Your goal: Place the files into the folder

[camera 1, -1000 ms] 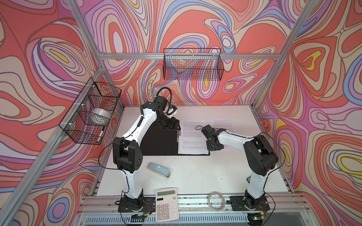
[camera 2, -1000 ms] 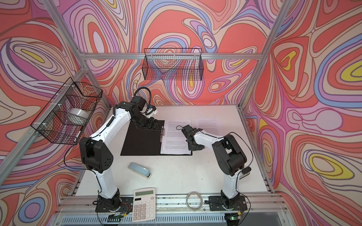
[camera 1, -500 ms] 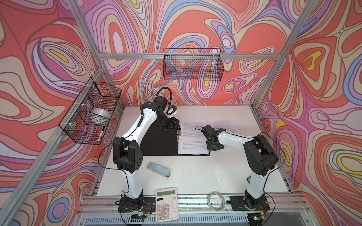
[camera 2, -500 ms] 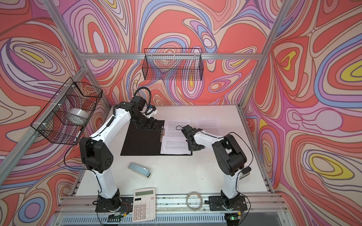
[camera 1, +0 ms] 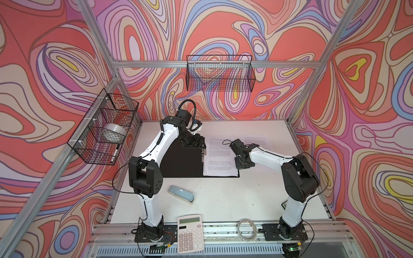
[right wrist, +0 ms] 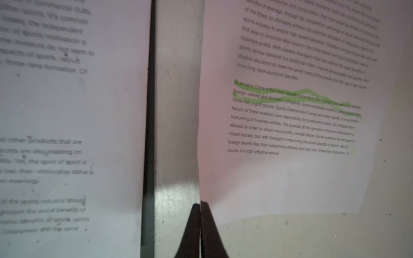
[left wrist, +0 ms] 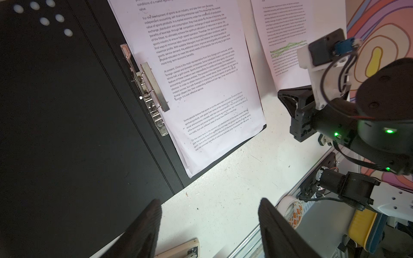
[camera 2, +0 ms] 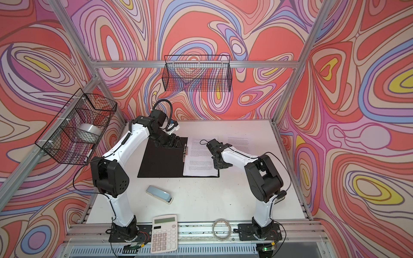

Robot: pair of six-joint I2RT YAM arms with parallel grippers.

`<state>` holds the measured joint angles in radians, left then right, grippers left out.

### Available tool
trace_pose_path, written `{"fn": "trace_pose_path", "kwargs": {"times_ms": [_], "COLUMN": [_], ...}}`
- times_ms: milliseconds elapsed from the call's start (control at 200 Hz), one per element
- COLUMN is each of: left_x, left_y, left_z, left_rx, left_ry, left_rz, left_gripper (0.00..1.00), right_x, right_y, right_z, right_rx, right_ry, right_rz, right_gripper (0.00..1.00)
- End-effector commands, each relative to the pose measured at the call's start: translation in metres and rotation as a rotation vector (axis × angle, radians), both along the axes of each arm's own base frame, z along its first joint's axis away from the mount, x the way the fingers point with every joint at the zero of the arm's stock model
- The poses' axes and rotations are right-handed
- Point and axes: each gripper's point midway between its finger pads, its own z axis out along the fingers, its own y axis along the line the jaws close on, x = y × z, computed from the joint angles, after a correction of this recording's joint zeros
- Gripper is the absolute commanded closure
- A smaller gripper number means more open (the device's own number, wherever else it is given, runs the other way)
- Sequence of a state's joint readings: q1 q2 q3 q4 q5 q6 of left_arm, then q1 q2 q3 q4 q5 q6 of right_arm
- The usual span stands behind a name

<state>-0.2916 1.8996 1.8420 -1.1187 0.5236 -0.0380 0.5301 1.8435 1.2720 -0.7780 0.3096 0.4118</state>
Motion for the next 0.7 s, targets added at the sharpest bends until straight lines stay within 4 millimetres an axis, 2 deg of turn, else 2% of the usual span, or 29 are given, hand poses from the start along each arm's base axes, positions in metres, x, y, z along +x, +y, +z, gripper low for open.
{"fn": "trace_pose_path", "kwargs": {"times_ms": [0, 265, 366, 446, 546, 696], "left_x": [-0.006, -0.005, -0.003, -0.003, -0.004, -0.006], "left_y": [0.005, 0.005, 0.007, 0.009, 0.011, 0.011], "left_z": [0.002, 0.004, 0.006, 0.005, 0.007, 0.012], "left_rx": [-0.003, -0.002, 0.005, 0.011, 0.019, 0.010], "left_ry": [0.020, 0.010, -0.004, -0.002, -0.012, -0.027], "left_rz": [0.009, 0.017, 0.021, 0.025, 0.024, 0.019], "left_gripper": [0.30, 0.30, 0.30, 0.30, 0.30, 0.29], "right_x": [0.006, 0.015, 0.017, 0.017, 0.017, 0.018], "right_y": [0.012, 0.033, 0.040, 0.037, 0.033, 0.029], "right_z": [0.026, 0.051, 0.054, 0.051, 0.047, 0.039], "right_rx": [0.055, 0.159, 0.190, 0.167, 0.152, 0.140], "right_ry": [-0.040, -0.067, -0.064, -0.056, -0.057, -0.065], "right_rz": [0.020, 0.047, 0.061, 0.052, 0.035, 0.008], "right_gripper": [1.00, 1.00, 1.00, 1.00, 0.92, 0.74]}}
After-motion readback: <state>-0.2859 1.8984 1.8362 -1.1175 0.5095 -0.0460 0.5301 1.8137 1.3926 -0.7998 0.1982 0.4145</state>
